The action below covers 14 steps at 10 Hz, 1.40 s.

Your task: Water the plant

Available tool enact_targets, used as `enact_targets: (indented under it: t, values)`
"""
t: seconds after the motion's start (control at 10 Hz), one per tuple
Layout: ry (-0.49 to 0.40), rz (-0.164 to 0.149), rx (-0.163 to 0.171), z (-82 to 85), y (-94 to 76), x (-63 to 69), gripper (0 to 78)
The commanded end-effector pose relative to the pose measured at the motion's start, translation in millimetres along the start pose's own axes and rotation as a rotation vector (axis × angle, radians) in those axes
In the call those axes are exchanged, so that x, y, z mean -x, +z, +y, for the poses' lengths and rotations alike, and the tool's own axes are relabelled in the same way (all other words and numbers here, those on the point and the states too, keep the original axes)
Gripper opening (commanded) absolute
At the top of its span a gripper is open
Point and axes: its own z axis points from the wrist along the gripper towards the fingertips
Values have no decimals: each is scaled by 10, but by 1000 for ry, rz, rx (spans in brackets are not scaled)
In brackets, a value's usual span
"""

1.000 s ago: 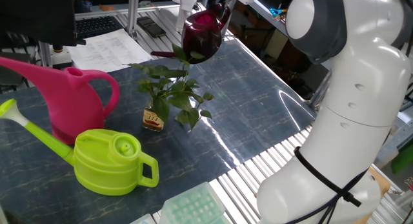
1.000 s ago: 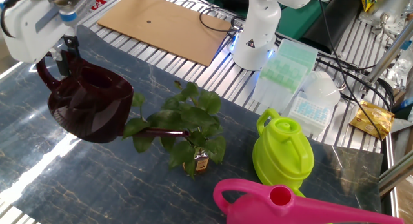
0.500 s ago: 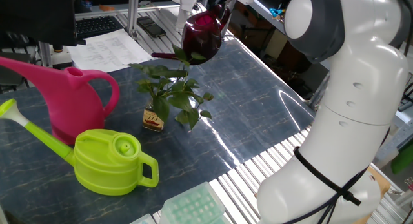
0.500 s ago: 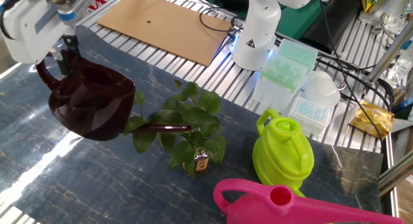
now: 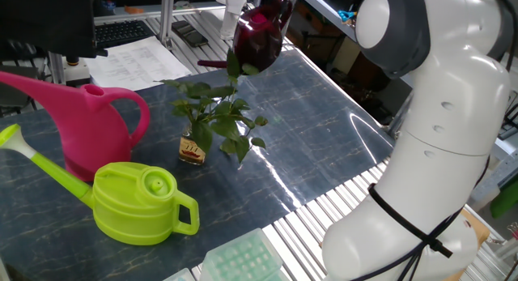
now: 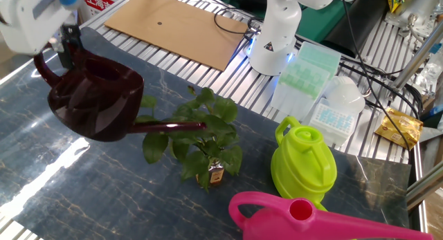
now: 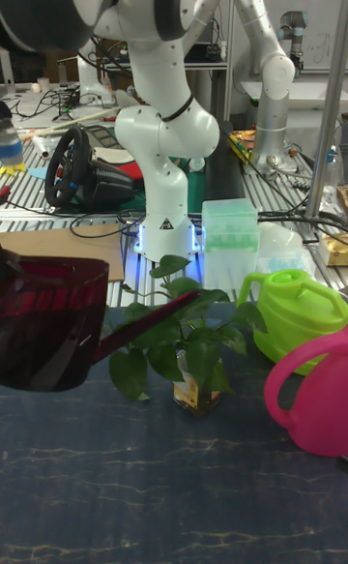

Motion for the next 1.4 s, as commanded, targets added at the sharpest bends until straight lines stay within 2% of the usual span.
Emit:
enact_targets:
  t: [0.1, 0.2, 0.4, 0.5, 0.6, 1.0, 1.4]
  values:
    - [-21, -9, 5, -112, -269, 43, 12]
    - [-22, -8, 5, -123, -293, 48, 12]
    - [-35, -15, 6, -221, -482, 64, 12]
    - [-35, -15, 6, -222, -484, 65, 12]
    - [-37, -33, 2, -262, -548, 71, 12]
    - [-39, -64, -5, -349, -695, 64, 12]
    - [0, -114, -13, -368, -813, -114, 12]
